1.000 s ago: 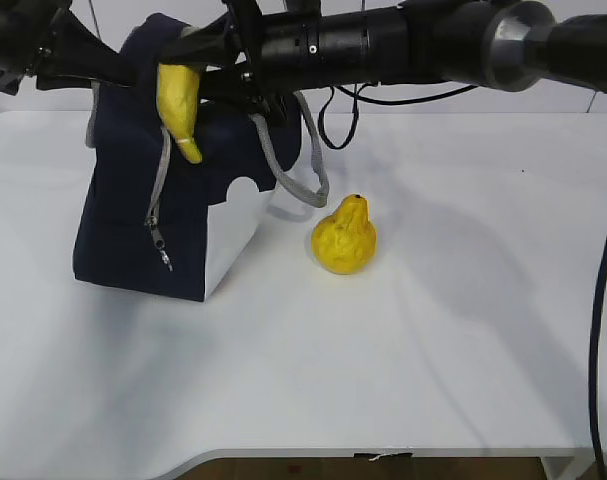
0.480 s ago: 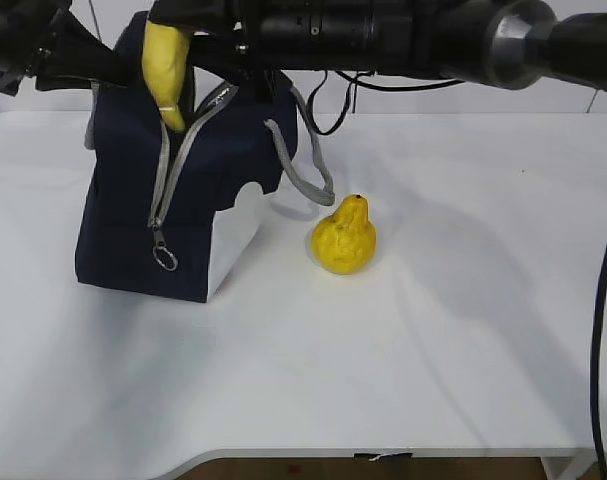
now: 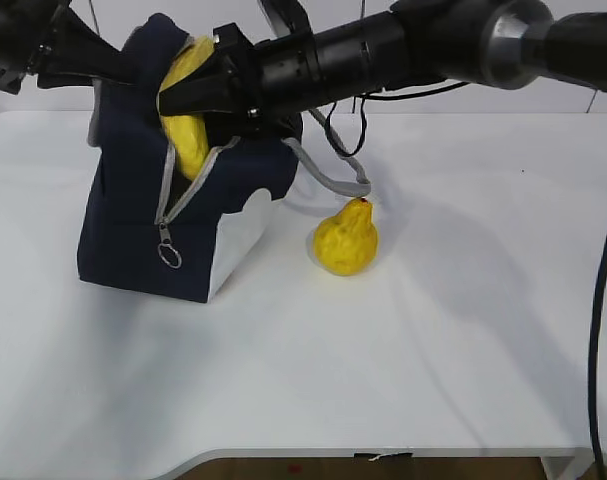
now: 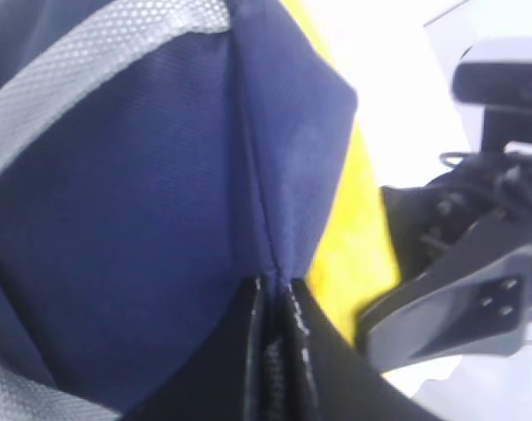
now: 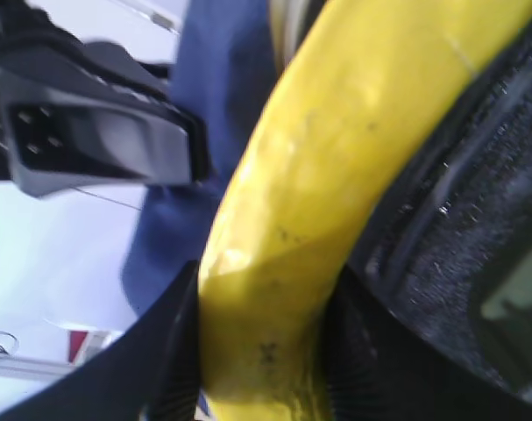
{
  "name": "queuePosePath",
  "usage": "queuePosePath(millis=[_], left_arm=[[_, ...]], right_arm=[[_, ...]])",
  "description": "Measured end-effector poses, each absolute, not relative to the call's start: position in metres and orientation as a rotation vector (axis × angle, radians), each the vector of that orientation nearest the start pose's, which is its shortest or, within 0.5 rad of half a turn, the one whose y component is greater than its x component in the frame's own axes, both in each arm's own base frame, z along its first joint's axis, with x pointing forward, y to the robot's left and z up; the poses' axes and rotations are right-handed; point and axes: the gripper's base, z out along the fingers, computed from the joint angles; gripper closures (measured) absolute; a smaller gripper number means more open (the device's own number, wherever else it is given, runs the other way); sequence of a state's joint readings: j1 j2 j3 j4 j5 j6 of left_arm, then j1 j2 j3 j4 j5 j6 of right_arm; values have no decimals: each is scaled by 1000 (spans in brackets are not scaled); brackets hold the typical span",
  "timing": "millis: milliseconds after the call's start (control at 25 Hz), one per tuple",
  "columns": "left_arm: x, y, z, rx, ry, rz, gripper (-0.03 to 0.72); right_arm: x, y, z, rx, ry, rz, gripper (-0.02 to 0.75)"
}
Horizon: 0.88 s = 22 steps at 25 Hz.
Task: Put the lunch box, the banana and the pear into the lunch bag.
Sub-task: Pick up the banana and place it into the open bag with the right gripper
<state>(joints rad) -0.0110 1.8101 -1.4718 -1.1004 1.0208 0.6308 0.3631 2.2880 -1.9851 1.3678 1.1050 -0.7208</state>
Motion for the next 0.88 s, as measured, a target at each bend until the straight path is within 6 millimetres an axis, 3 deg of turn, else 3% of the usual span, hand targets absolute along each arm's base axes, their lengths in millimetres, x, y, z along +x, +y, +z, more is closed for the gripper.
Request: queuePosePath(millis=[480, 880], left_arm=[[386, -77, 305, 231, 2309, -1211, 678], [385, -78, 305, 244, 2312, -1224, 678]], right_arm=[[440, 256, 235, -678, 2225, 1446, 437], [441, 260, 233, -669, 2226, 1390, 437]])
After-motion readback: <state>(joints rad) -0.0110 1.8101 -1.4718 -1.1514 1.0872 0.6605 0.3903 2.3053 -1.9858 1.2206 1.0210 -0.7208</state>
